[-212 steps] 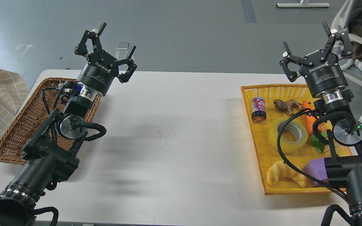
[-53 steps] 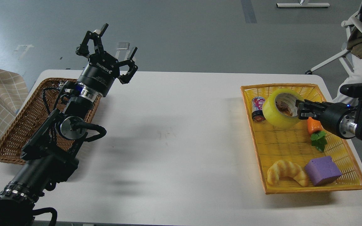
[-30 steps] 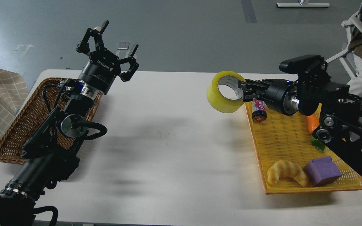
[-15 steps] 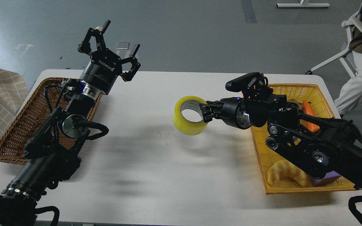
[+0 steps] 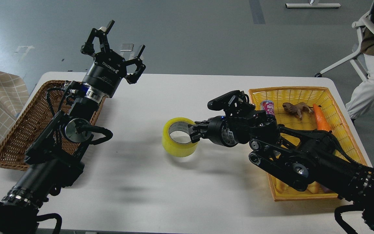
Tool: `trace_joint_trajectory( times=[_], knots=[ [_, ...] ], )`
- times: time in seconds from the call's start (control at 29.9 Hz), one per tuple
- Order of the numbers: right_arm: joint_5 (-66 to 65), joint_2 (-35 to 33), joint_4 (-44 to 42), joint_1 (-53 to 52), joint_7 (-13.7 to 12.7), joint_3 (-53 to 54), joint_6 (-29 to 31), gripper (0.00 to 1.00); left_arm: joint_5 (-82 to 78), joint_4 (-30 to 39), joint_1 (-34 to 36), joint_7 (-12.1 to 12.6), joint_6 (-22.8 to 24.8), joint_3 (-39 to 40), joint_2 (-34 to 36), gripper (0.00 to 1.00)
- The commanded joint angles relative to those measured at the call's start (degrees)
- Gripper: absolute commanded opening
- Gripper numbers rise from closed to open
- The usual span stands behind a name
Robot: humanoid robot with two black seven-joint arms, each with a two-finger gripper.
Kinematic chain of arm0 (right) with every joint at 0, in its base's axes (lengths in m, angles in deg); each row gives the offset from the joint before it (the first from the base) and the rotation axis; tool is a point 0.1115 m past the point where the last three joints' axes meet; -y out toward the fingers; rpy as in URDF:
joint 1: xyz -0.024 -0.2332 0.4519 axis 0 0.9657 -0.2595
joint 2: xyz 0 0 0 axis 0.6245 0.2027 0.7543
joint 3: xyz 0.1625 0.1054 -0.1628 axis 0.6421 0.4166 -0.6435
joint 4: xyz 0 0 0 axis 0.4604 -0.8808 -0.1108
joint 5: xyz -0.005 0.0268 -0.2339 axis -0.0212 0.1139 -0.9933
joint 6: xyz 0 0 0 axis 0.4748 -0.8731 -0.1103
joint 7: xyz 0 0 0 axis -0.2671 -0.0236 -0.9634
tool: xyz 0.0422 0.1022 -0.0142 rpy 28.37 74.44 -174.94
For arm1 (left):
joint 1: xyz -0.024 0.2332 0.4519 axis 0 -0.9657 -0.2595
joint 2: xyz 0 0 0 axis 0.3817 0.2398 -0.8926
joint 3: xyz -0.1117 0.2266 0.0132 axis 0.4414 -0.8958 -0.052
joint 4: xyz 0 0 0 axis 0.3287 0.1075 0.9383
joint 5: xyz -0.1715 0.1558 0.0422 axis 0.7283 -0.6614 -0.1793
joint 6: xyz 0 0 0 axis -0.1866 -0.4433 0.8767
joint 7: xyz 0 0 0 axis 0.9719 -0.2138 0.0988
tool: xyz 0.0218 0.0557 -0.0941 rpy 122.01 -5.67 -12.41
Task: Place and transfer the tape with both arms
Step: 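Carry the tape roll out of the tray and set it on the table center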
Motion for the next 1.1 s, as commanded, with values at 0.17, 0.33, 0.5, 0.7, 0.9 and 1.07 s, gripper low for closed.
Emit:
trace_joint_trajectory(
  times=[0.17,0.33,0.5,0.7,0.9,1.07],
  knots=[
    [-0.32,1.71,-2.44,-0.85,-0.09,-1.65,0.00,0.00,0.00,0.02,-0.10,0.00,0.00,0.00,-0.05,0.98],
    [-2.26,2.76,-3.32,-0.85,-0.09,-1.65,0.00,0.00,0.00,0.11,-0.10,0.00,0.00,0.00,-0.05,0.98],
    [-2.34,3.55,-3.85,-0.76,-0.09,-1.74,0.00,0.00,0.00,0.11,-0.18,0.00,0.00,0.00,-0.05,0.98],
    [-2.52,3.73,-4.90,-0.85,-0.09,-3.06,0.00,0.00,0.00,0.11,-0.27,0.00,0.00,0.00,-0.05,0.98],
    [-2.52,3.73,-5.08,-0.76,-0.09,-3.59,0.00,0.00,0.00,0.11,-0.27,0.00,0.00,0.00,-0.05,0.98],
    [-2.35,3.73,-4.99,-0.85,-0.09,-3.41,0.00,0.45,0.00,0.11,-0.27,-0.09,0.00,0.00,-0.05,0.98]
  ],
)
